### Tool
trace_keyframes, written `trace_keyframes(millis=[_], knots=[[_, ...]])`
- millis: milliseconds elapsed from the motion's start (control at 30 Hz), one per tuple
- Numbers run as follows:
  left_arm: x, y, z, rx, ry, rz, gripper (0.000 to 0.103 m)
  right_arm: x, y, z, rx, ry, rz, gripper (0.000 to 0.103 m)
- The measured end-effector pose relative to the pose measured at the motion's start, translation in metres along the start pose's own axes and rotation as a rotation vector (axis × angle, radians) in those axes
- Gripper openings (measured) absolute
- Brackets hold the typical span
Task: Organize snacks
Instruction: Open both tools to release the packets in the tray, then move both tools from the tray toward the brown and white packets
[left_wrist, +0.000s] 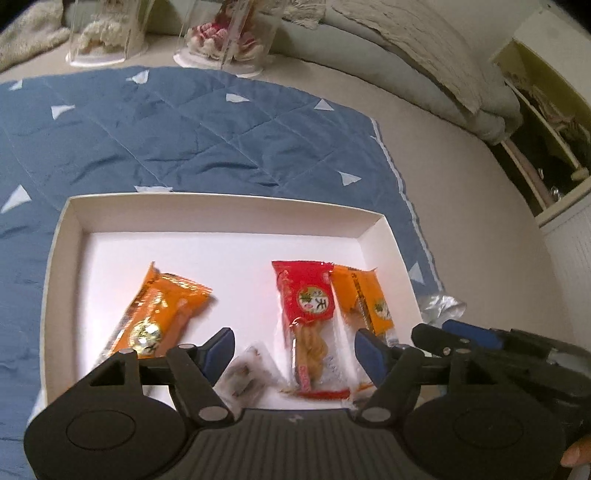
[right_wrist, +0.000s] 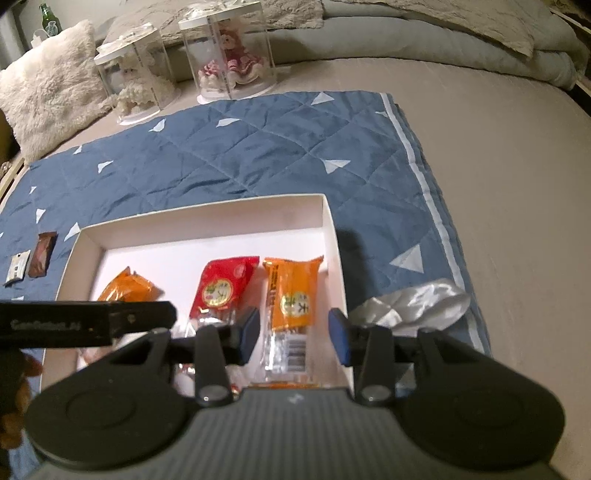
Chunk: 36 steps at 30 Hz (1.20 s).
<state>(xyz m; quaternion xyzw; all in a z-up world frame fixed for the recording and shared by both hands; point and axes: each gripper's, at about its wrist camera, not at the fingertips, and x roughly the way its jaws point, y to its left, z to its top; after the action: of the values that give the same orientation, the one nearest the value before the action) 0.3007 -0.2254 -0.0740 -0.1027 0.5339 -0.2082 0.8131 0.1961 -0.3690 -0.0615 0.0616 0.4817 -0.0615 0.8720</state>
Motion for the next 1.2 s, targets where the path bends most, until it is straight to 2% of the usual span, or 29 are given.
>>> trace_keyframes(millis=[200, 300, 400, 467, 533, 667, 733, 833, 1200], knots=[[-0.014, 0.003, -0.008, 0.036, -0.006, 0.042, 0.078, -0.010, 0.000, -0.010, 0.002, -0.001, 0.000, 0.047], [-0.019, 0.006, -0.014, 0.058, -0.002, 0.062, 0.083, -0.016, 0.002, -0.015, -0.001, -0.008, 0.000, 0.052], [-0.025, 0.010, -0.018, 0.080, 0.000, 0.075, 0.095, -0.023, 0.005, -0.018, -0.005, -0.022, 0.002, 0.062], [-0.031, 0.013, -0.019, 0.082, -0.009, 0.085, 0.102, -0.028, 0.007, -0.020, 0.000, -0.034, 0.004, 0.074], [-0.038, 0.016, -0.019, 0.093, -0.021, 0.096, 0.103, -0.033, 0.009, -0.022, -0.003, -0.045, 0.001, 0.079], [-0.048, 0.023, -0.020, 0.114, -0.028, 0.126, 0.103, -0.038, 0.015, -0.027, -0.011, -0.051, -0.004, 0.099], [-0.052, 0.028, -0.021, 0.122, -0.017, 0.142, 0.103, -0.040, 0.020, -0.029, -0.019, -0.055, -0.016, 0.103], [-0.058, 0.036, -0.023, 0.132, -0.025, 0.154, 0.103, -0.042, 0.027, -0.031, -0.025, -0.059, -0.041, 0.103], [-0.092, 0.078, -0.021, 0.101, -0.055, 0.201, 0.103, -0.040, 0.064, -0.020, -0.047, -0.075, -0.014, 0.103]])
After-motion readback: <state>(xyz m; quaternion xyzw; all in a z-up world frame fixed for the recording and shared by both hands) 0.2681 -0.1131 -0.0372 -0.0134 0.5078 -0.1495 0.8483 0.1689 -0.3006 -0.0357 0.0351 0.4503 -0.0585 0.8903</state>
